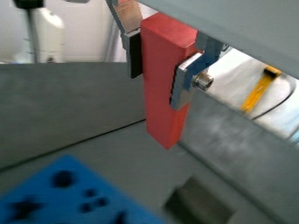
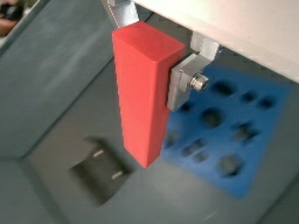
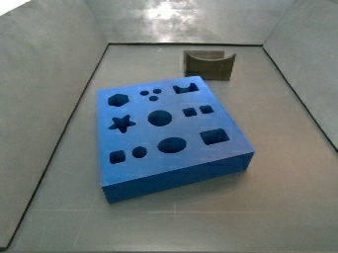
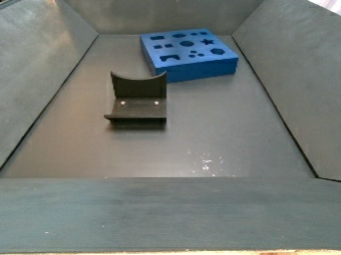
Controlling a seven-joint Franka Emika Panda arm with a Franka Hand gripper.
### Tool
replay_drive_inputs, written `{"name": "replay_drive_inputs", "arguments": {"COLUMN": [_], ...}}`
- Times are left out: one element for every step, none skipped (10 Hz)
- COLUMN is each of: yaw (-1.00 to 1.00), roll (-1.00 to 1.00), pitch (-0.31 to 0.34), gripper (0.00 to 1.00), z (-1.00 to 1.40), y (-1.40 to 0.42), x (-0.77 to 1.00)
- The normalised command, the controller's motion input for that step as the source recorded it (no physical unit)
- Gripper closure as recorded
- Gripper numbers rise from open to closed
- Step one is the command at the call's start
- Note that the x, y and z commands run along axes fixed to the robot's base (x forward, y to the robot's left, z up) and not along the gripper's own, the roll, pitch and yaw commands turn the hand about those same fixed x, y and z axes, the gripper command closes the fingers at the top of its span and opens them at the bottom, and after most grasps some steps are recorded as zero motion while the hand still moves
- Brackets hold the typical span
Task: Pick up the rectangle object. Move up. Place the rectangle object on the fixture. Regrasp the rectangle object. Move to above the board. Insert the rectangle object.
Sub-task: Move to above the board.
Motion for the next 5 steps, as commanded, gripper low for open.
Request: {"name": "replay_drive_inputs", "arguments": {"yaw": [-0.11,-0.1,-0.09,-0.09,-0.05], "roll": [-1.0,-1.0,-1.0,-1.0,-0.72], "pitch": [-0.013,-0.008,0.001,-0.003,-0.014], "gripper": [1.0,1.0,1.0,1.0,1.0], "z": [0.08,0.03,0.02,0.01,0.0], "y": [-0.5,-0.22,-0.1,-0.06,-0.01], "x": [-0.45,-0.24,-0.13,-0.1,-0.07]}}
